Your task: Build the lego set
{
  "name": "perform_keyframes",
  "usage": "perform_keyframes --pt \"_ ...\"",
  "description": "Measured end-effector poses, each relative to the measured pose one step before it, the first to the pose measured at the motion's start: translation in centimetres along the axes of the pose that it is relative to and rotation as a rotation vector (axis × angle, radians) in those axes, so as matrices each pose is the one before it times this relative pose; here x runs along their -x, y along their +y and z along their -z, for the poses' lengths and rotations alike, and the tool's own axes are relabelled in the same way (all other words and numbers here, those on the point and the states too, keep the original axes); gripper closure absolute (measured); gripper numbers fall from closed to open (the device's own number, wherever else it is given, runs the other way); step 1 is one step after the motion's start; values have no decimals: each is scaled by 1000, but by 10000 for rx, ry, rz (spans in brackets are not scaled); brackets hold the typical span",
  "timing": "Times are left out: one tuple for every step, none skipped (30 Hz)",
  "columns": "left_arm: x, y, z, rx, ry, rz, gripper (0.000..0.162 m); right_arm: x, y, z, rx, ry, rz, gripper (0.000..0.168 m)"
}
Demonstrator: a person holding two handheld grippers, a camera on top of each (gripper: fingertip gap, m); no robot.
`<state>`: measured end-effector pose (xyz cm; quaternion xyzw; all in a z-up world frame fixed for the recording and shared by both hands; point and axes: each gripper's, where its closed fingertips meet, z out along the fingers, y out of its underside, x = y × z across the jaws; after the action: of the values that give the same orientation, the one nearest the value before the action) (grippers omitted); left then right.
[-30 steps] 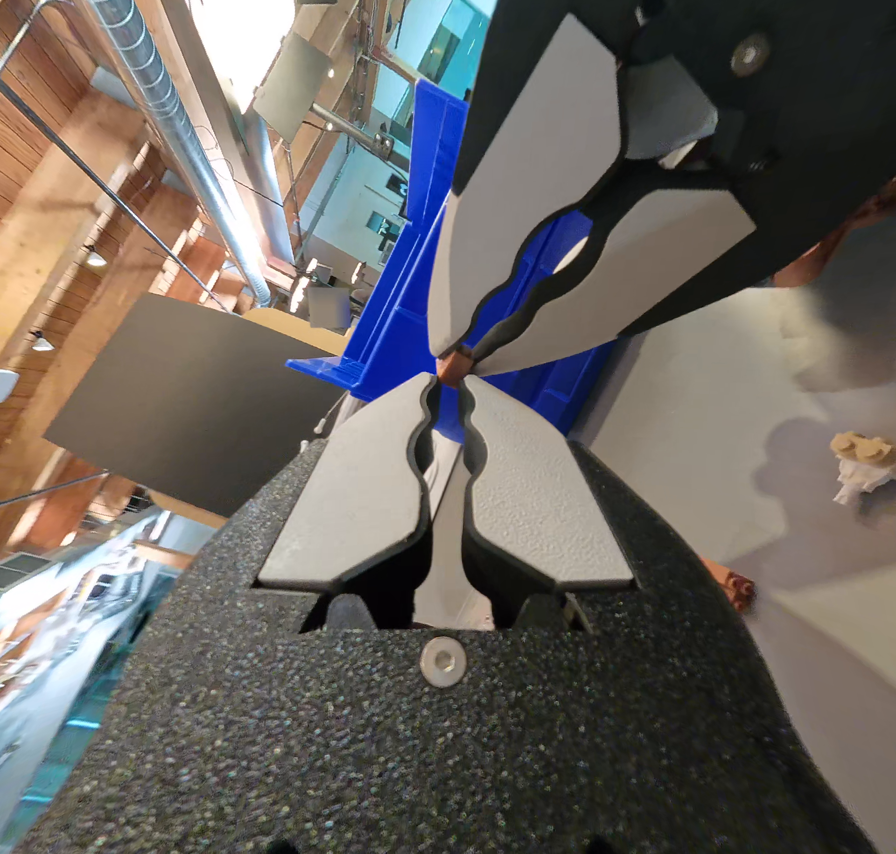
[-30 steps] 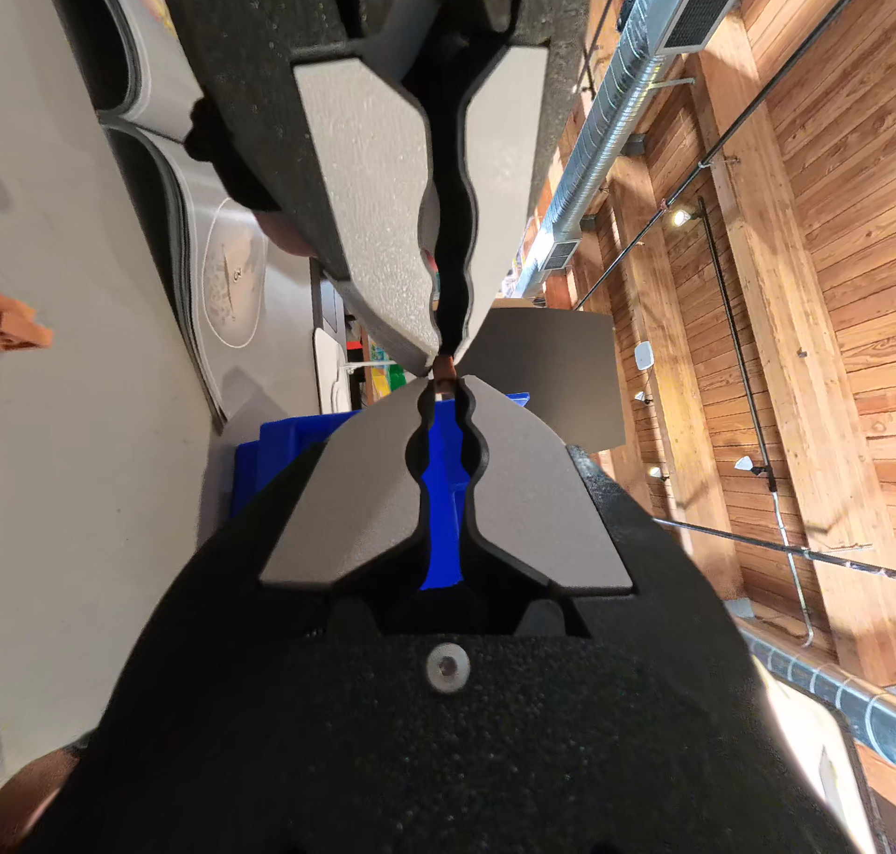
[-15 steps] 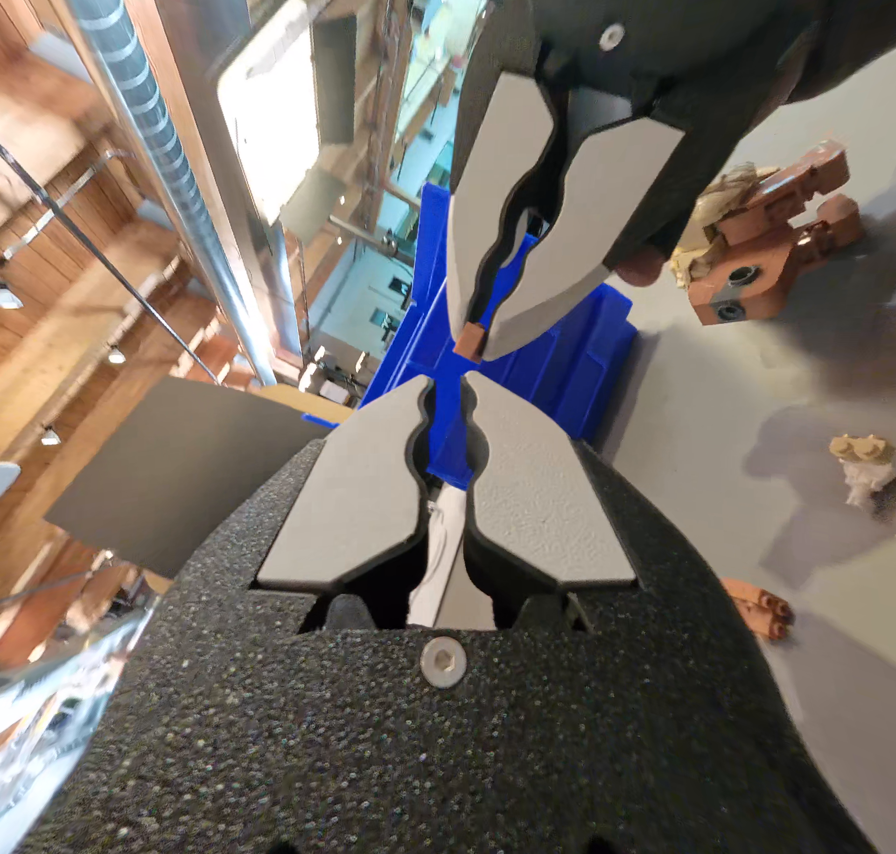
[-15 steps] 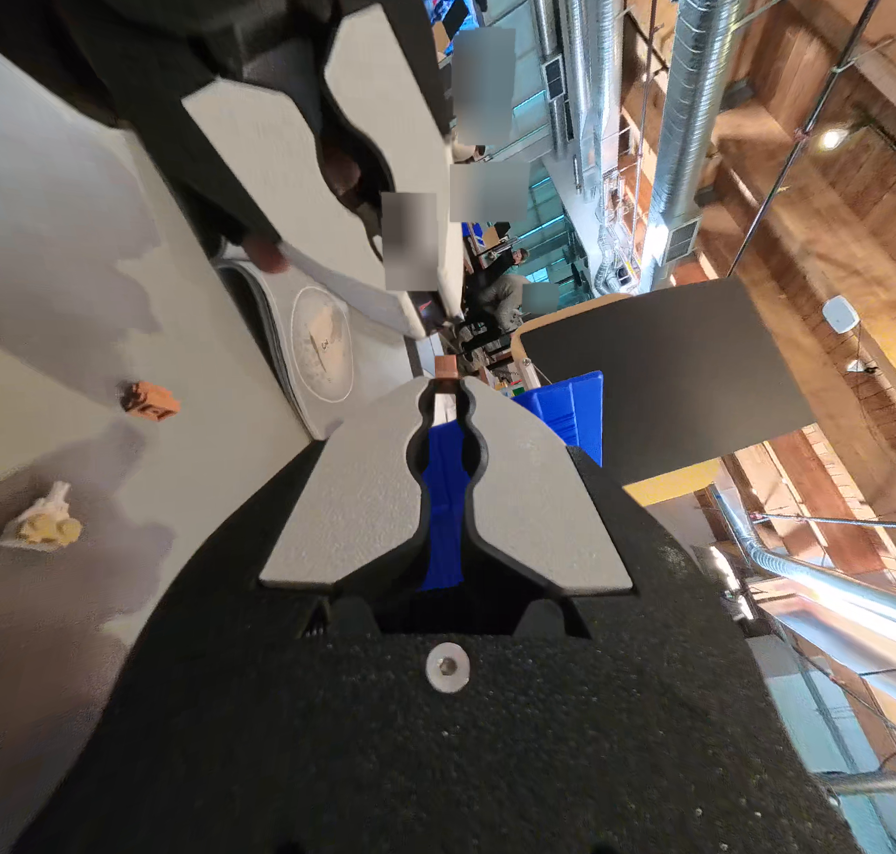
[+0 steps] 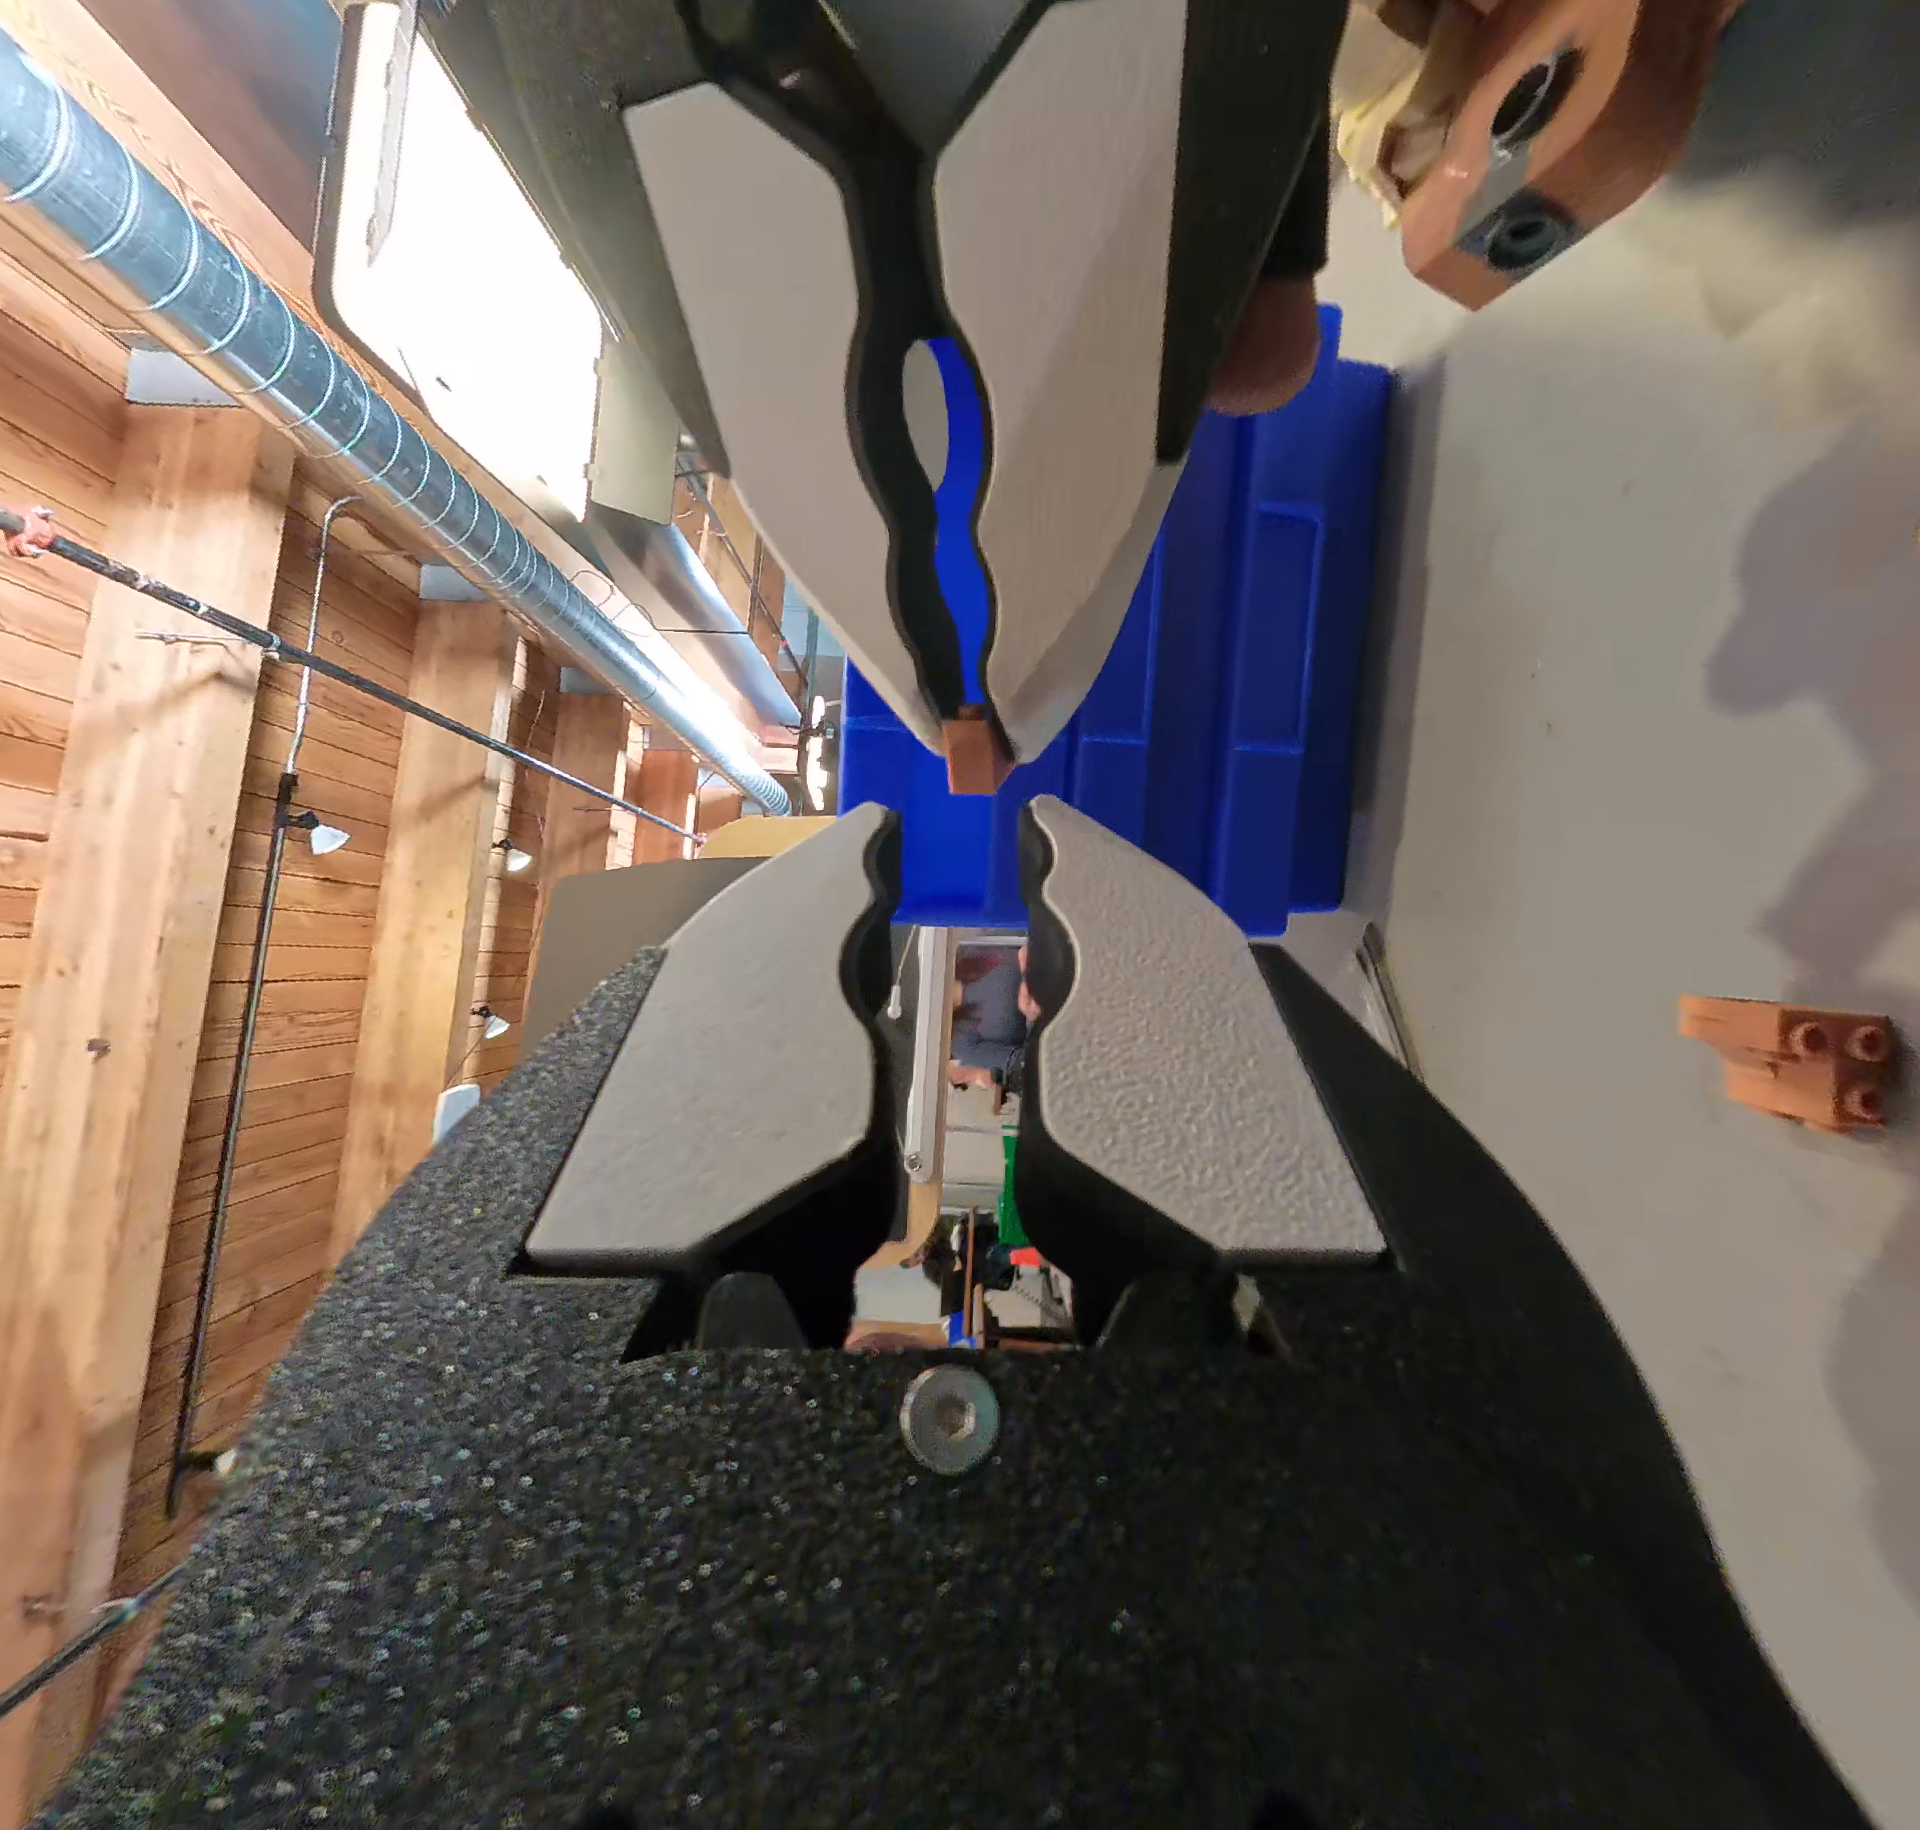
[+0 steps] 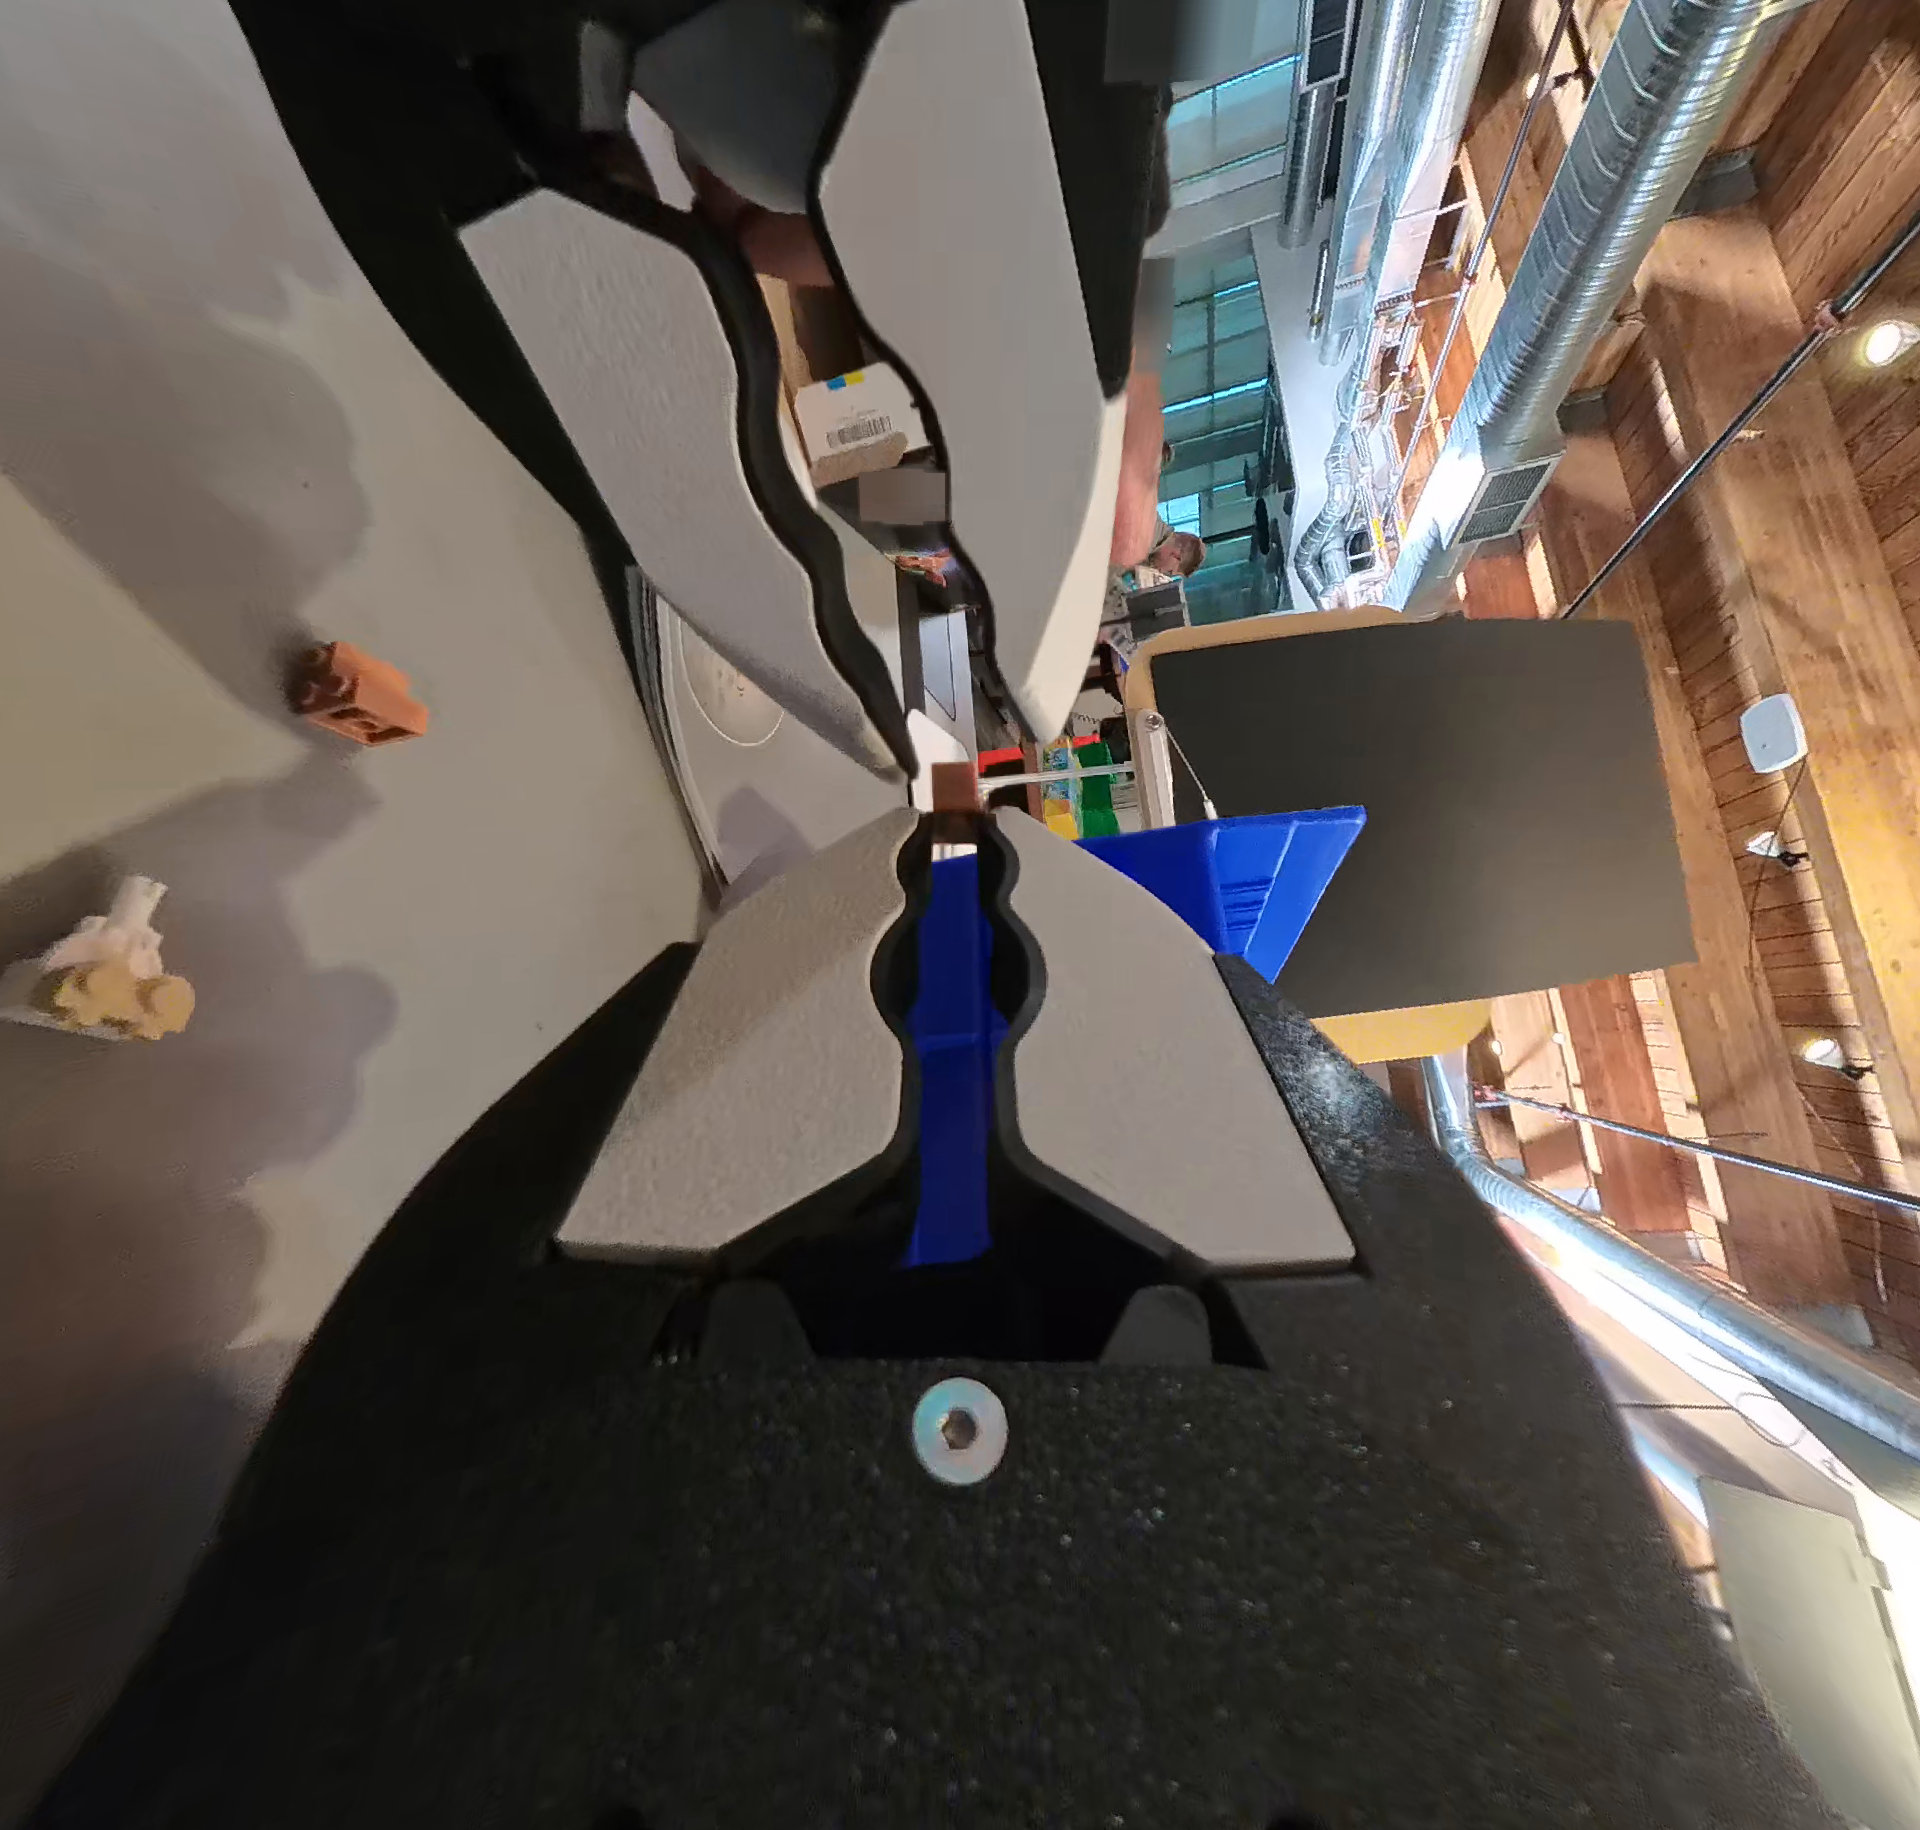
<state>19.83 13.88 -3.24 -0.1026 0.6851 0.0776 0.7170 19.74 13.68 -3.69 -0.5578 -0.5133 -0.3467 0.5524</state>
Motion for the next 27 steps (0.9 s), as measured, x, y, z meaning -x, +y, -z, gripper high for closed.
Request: perform_keyframes --pt "-102 11 -68 96 -3 -103 141 76 -87 -60 39 14 62 161" --pt "-97 -20 -75 82 -7 -88 141 65 -132 -60 20 10 51 161" --pt "-98 -21 -73 83 -13 -74 141 35 -152 -50 2 33 40 161" --pt "-81 -13 -66 92 -17 -63 141 7 -139 -36 6 27 14 161" --pt "-48 34 -71 110 -34 -49 141 -26 -137 -18 -3 48 8 161" --pt "-17 79 -84 139 -45 -34 141 -55 -136 -8 -12 56 3 161" --pt "-28 93 -83 125 -35 -22 141 -40 -139 2 -17 34 -5 161" --pt "-29 76 -77 108 -29 10 141 -26 -104 -2 -10 34 -6 161" --pt "20 32 -41 65 -45 46 141 3 17 -37 53 20 8 161" --pt "5 34 -25 62 -20 52 142 -6 23 -31 27 26 29 161" --pt "6 38 -16 63 -9 44 143 22 27 -26 16 8 18 161" --pt "-32 46 -17 82 24 35 144 25 32 -22 16 -2 3 160" --pt "-50 34 -6 78 44 24 145 37 22 -25 5 -23 -5 161" --pt "-72 52 20 87 70 10 145 51 20 -12 -4 -27 -4 160" --pt "-35 49 27 91 49 10 146 5 6 -12 0 4 10 160" --pt "20 101 25 124 11 2 149 -33 82 -26 56 32 44 160" --pt "81 245 2 205 -13 -1 154 -12 188 -71 117 32 105 160" --pt "-38 14 15 53 77 37 154 41 31 -42 32 30 97 160" --pt "-138 44 -4 106 123 45 154 115 80 -59 86 -16 101 160" --pt "-165 40 -36 92 83 -25 154 118 79 -52 91 -13 150 160" --pt "-116 8 -21 49 17 -110 154 102 34 -23 52 8 184 160" --pt "-62 -45 7 -6 -4 -116 154 95 -31 4 -7 5 136 160" --pt "-23 -30 28 1 -14 -54 154 26 -36 34 -23 10 42 160" --pt "32 -33 31 19 -15 10 154 -34 -39 41 -31 18 -3 160" --pt "61 -46 27 20 -20 6 154 -74 -43 52 -31 33 14 159" --pt "23 -76 36 7 -1 -31 154 -103 -44 71 -26 51 69 157" --pt "-9 -68 45 0 0 -72 154 -38 -35 76 -2 23 116 155"
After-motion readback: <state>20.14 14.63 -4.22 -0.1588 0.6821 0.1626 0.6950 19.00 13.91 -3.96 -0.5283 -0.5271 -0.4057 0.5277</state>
